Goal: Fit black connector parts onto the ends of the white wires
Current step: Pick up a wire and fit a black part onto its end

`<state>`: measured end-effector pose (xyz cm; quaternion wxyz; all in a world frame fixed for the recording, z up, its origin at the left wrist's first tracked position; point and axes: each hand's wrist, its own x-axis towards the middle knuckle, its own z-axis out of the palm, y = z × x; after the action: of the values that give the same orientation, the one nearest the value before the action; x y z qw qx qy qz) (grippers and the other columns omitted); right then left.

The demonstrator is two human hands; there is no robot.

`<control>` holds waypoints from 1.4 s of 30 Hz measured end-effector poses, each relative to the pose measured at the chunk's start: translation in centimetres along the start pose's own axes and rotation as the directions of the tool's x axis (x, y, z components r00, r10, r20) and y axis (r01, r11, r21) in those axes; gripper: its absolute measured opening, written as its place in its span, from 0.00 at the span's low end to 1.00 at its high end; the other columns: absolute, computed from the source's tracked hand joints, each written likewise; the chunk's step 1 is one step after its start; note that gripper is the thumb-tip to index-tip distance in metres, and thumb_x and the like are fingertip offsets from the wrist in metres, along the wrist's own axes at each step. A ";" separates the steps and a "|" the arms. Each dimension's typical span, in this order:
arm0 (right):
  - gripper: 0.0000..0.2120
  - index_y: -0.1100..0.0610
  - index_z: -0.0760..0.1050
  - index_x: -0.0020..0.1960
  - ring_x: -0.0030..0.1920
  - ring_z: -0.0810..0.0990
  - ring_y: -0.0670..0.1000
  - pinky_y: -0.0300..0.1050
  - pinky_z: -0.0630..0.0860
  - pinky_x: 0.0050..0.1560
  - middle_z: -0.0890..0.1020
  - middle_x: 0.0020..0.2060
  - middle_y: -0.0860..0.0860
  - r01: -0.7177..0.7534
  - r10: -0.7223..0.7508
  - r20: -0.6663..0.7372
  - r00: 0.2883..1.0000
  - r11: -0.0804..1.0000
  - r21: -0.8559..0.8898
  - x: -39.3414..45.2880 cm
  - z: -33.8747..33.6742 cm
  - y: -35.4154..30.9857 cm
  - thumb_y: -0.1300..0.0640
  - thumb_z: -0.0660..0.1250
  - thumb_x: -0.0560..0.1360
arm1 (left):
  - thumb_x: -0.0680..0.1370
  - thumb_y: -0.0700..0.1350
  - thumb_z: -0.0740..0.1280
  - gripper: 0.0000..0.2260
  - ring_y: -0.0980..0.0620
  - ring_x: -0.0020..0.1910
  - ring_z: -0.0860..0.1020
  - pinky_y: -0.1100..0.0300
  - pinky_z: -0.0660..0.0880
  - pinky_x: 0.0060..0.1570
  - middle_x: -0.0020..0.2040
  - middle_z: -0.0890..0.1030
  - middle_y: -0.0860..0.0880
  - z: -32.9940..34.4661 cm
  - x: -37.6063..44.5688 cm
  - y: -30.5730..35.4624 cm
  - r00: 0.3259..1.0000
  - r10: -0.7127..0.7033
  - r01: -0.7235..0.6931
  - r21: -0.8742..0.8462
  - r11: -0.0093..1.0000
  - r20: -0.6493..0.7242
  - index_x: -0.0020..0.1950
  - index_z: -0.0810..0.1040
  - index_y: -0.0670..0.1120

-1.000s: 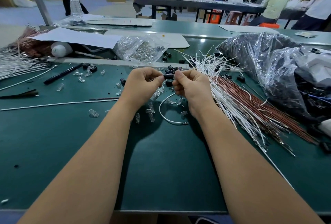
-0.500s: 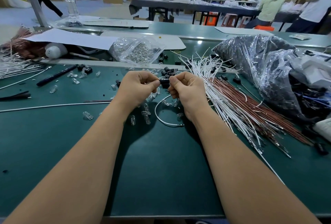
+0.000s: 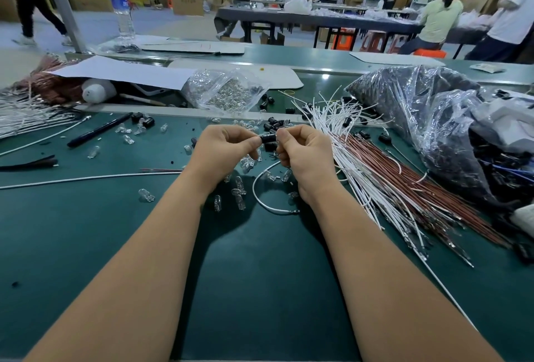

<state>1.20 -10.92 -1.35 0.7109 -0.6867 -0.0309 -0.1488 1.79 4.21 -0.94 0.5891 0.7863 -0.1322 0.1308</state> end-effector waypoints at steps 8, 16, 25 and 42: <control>0.10 0.58 0.75 0.39 0.27 0.73 0.46 0.39 0.71 0.29 0.76 0.26 0.49 -0.015 0.015 0.008 1.000 0.999 0.042 -0.2 0.0 0.0 0.62 0.65 0.79 | 0.75 0.38 0.71 0.07 0.58 0.31 0.78 0.67 0.76 0.41 0.29 0.82 0.53 0.8 -0.2 0.3 0.999 -0.037 0.037 -0.036 0.999 0.005 0.38 0.82 0.48; 0.09 0.59 0.73 0.40 0.27 0.73 0.46 0.40 0.72 0.31 0.77 0.28 0.51 0.006 -0.006 0.060 0.998 1.000 0.002 -0.5 0.3 0.3 0.63 0.64 0.79 | 0.75 0.36 0.70 0.07 0.60 0.31 0.78 0.70 0.75 0.42 0.29 0.82 0.52 0.6 -0.1 0.2 0.999 -0.048 0.049 -0.107 0.993 0.018 0.40 0.82 0.47; 0.15 0.61 0.76 0.45 0.28 0.78 0.48 0.40 0.77 0.30 0.80 0.28 0.52 -0.098 0.093 0.031 0.995 0.935 0.340 0.4 0.8 -0.8 0.57 0.56 0.83 | 0.77 0.43 0.69 0.07 0.62 0.28 0.74 0.73 0.71 0.35 0.27 0.80 0.55 1.4 0.1 0.7 0.997 -0.018 0.015 -0.043 0.999 -0.076 0.39 0.82 0.48; 0.07 0.58 0.75 0.44 0.31 0.75 0.49 0.38 0.74 0.32 0.78 0.32 0.54 -0.104 0.102 0.025 0.994 0.917 0.386 0.0 0.9 -1.1 0.66 0.63 0.79 | 0.79 0.41 0.66 0.07 0.61 0.22 0.61 0.70 0.60 0.23 0.21 0.68 0.58 1.7 0.0 0.7 0.999 -0.036 0.037 -0.101 0.994 0.014 0.44 0.82 0.47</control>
<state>1.02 -10.05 -0.27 0.8392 -0.5339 -0.0249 -0.1005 1.66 2.37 -0.76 0.6298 0.7584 -0.1279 0.1085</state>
